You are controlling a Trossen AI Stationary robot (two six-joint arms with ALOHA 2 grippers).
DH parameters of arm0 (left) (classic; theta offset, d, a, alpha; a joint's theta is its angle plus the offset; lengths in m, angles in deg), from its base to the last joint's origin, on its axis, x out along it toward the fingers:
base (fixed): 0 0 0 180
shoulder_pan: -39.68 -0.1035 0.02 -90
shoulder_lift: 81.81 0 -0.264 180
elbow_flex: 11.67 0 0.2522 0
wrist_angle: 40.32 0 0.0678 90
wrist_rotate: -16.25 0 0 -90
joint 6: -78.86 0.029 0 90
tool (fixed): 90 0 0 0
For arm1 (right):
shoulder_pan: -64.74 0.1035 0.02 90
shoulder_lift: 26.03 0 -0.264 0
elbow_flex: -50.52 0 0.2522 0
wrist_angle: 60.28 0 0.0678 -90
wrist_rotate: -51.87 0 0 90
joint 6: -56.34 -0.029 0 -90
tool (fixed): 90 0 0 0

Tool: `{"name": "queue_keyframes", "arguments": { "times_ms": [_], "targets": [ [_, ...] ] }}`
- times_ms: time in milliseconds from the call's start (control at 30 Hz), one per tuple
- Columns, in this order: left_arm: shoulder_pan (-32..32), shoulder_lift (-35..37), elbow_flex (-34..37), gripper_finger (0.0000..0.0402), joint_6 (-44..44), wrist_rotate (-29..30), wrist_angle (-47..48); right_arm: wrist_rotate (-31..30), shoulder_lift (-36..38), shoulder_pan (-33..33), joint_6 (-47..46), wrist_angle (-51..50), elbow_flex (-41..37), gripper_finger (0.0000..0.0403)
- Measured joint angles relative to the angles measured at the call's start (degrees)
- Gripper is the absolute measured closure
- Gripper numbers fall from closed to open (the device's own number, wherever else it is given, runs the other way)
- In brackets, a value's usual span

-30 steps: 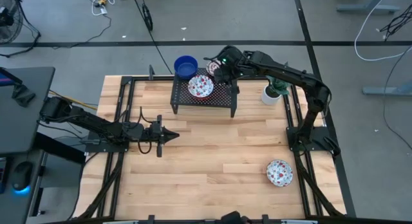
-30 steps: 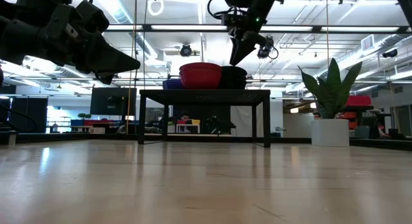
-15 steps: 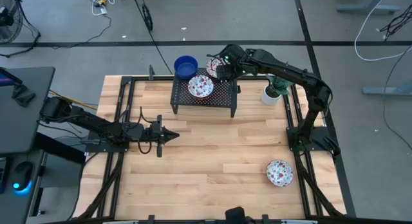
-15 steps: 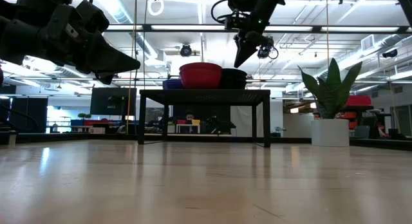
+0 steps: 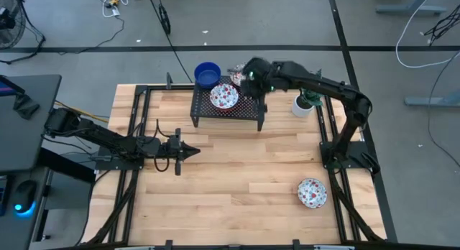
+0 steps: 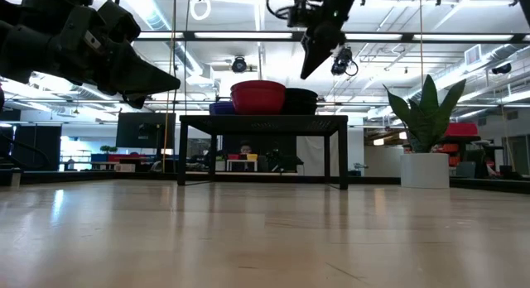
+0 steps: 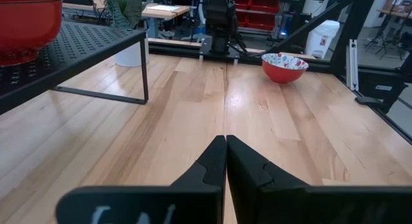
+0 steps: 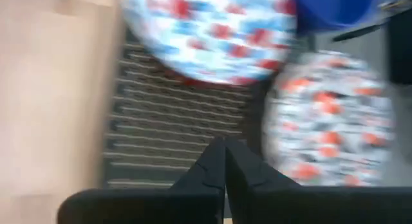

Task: Pick & Place Mini bowls
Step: Stack the red bowl on top of the other red bowls on the shelf

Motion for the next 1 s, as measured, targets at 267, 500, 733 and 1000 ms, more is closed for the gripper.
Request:
{"name": "queue_keyframes", "arguments": {
  "times_ms": [267,500,733,1000],
  "targets": [
    [0.00,0.02,0.00,0.0387,0.00,-0.90,0.33,0.27,1.27,18.10,-11.06,-11.59,-3.18,0.0401],
    [0.01,0.02,0.00,0.0387,0.03,-3.91,0.25,-0.05,9.28,38.13,-30.24,-11.52,-19.42,0.0402],
    [-0.02,0.01,-0.09,0.0387,2.20,-2.59,-0.64,2.96,17.26,56.77,-74.51,-7.75,-30.61,0.0389],
    [-0.01,0.02,-0.12,0.0387,7.63,-2.34,-5.61,4.93,18.35,70.60,-99.35,7.76,-41.22,0.0286]
  ]
}}
